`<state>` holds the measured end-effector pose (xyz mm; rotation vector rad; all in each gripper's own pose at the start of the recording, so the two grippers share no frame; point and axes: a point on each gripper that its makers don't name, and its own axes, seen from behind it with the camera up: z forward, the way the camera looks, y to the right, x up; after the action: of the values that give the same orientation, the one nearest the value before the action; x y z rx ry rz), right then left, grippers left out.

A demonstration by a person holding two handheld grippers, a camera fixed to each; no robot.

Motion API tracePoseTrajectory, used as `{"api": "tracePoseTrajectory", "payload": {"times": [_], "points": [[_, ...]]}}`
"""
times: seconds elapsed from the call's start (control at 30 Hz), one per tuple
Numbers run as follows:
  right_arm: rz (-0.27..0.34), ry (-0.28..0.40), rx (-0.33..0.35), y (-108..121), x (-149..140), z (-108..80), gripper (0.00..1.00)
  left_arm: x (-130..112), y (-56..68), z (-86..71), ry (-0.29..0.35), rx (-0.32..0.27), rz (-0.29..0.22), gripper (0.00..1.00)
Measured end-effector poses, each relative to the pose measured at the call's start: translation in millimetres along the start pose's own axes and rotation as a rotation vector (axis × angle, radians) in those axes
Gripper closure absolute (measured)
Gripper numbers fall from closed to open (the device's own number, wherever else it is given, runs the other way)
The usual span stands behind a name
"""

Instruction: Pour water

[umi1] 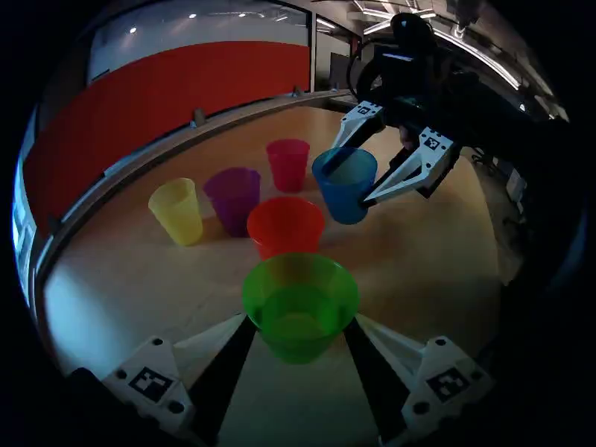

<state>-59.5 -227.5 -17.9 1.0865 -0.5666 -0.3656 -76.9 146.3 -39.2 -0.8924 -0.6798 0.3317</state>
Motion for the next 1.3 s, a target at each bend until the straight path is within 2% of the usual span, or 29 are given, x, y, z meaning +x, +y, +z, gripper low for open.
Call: {"api": "tracePoseTrajectory", "payload": {"times": [0.7,1.3], "points": [[-0.014,-0.042,-0.002,-0.9,-14.0,14.5,0.10,-6.0,-3.7,9.4,-0.026,-0.005,0.000,0.19],[-0.013,-0.045,0.000,-2.0,-24.0,14.2,0.10,-12.4,-2.2,11.2,-0.036,-0.012,-0.013,0.19]]}}
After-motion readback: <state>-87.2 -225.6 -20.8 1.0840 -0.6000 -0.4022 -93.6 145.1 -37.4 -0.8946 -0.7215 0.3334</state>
